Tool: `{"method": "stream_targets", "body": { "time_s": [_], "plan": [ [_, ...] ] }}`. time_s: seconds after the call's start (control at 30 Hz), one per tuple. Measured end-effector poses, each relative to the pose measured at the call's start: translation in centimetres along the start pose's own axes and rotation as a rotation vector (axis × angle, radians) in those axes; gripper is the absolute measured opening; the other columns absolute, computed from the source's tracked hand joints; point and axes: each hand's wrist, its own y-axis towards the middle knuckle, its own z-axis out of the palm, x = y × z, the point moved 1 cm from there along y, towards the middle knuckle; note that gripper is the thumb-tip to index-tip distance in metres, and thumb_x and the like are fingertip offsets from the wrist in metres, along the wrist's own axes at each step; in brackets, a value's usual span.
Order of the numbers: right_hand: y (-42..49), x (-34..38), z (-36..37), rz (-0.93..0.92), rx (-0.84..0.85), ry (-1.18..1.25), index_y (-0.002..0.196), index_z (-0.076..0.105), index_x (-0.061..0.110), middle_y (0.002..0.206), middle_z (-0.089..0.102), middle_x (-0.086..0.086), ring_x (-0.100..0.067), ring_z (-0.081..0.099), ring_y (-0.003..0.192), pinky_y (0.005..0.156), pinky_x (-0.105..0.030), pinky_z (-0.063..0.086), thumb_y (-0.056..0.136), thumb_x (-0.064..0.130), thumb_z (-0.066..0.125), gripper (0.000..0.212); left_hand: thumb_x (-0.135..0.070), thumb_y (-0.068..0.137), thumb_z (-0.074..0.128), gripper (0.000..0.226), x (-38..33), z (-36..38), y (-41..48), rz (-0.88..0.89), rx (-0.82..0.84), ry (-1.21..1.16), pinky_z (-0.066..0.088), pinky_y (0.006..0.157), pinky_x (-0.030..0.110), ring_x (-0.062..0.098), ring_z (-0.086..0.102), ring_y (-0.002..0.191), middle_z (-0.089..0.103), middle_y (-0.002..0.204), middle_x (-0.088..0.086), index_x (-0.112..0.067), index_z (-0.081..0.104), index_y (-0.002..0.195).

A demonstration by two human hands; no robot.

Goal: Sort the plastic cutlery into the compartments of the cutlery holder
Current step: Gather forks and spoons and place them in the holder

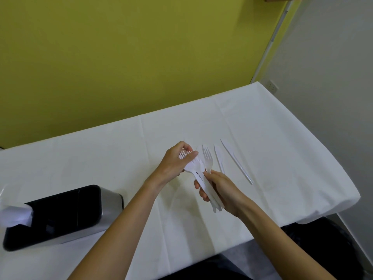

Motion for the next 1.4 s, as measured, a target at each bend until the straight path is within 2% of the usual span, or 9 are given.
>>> {"method": "stream_targets", "body": {
  "time_s": [0.13,0.37,0.63,0.83,0.9,1.03,1.13,1.27,1.4],
  "plan": [
    [0.0,-0.2,0.2,-0.019,-0.027,0.004,0.095,0.056,0.005,0.072,0.057,-0.006,-0.017,0.044,0.056,0.054,-0.025,0.037,0.102,0.016,0.029,0.030,-0.040,0.092,0.058,0.031,0.0,-0.2,0.0,-0.030,-0.001,0.030,0.034,0.041,0.009,0.011,0.051,0.066,0.055,0.091,-0.004,-0.024,0.051,0.117],
    [0.0,-0.6,0.1,-0.021,0.072,0.070,0.111,0.060,0.007,0.084,0.066,-0.011,-0.020,0.051,0.056,0.053,-0.026,0.041,0.104,0.024,0.024,0.041,-0.023,0.094,0.059,0.018,-0.4,-0.5,-0.3,0.018,0.022,-0.033,0.032,0.039,0.019,0.008,0.042,0.043,0.054,0.066,0.002,-0.009,0.062,0.083],
    [-0.2,-0.2,-0.6,0.122,0.184,0.174,0.115,0.061,0.004,0.098,0.068,-0.017,-0.026,0.060,0.061,0.060,-0.030,0.052,0.101,0.024,0.032,0.037,-0.021,0.092,0.062,0.013,-0.8,-1.2,-0.7,0.177,0.008,0.026,0.038,0.045,0.013,0.005,0.053,0.060,0.061,0.076,-0.004,-0.010,0.067,0.089],
    [0.0,0.1,0.1,0.069,0.262,0.071,0.109,0.053,0.006,0.064,0.048,-0.006,-0.016,0.037,0.048,0.049,-0.025,0.036,0.098,0.053,0.028,0.055,-0.019,0.090,0.065,0.004,-0.8,-1.1,-0.7,0.282,-0.065,0.091,0.042,0.070,0.008,0.006,0.057,0.082,0.065,0.091,-0.004,-0.017,0.067,0.092],
    [0.0,0.0,0.2,0.012,0.225,-0.003,0.096,0.053,0.009,0.063,0.033,-0.002,-0.013,0.026,0.049,0.047,-0.021,0.030,0.096,0.048,0.042,0.040,-0.020,0.090,0.064,0.009,-1.1,-1.2,-0.9,0.300,-0.081,0.099,0.039,0.070,0.004,0.002,0.054,0.083,0.060,0.095,-0.008,-0.020,0.064,0.099],
    [-0.2,0.1,0.2,-0.026,0.238,-0.143,0.070,0.040,0.016,0.060,0.030,0.000,-0.012,0.028,0.048,0.050,-0.019,0.030,0.099,0.033,0.046,0.034,-0.029,0.093,0.060,0.013,-1.7,-1.2,-1.4,0.164,0.082,-0.008,0.033,0.043,0.015,0.004,0.044,0.052,0.056,0.083,-0.009,-0.020,0.066,0.101],
    [-0.3,0.7,-0.1,-0.010,0.280,-0.229,0.070,0.041,0.015,0.057,0.038,0.000,-0.014,0.039,0.049,0.058,-0.023,0.036,0.100,0.030,0.045,0.034,-0.025,0.093,0.062,0.012,-1.9,-1.1,-1.5,0.165,0.124,0.012,0.031,0.040,0.017,0.005,0.039,0.046,0.052,0.068,-0.003,-0.013,0.063,0.090],
    [-0.3,1.6,-0.2,0.001,0.315,-0.253,0.096,0.051,0.010,0.067,0.051,-0.001,-0.016,0.048,0.055,0.057,-0.024,0.043,0.098,0.021,0.049,0.012,-0.022,0.089,0.065,0.006,-1.7,-1.2,-1.3,0.246,0.124,0.137,0.039,0.056,0.015,0.004,0.046,0.066,0.054,0.082,0.002,-0.021,0.060,0.091],
    [0.2,1.5,0.2,0.084,0.340,-0.118,0.097,0.050,0.007,0.060,0.038,0.000,-0.013,0.037,0.051,0.050,-0.021,0.038,0.097,0.019,0.051,0.012,-0.024,0.089,0.066,0.010,-2.1,-1.0,-1.4,0.255,0.142,0.156,0.038,0.057,0.013,0.002,0.048,0.065,0.058,0.075,-0.007,-0.019,0.062,0.081]
  ]
}}
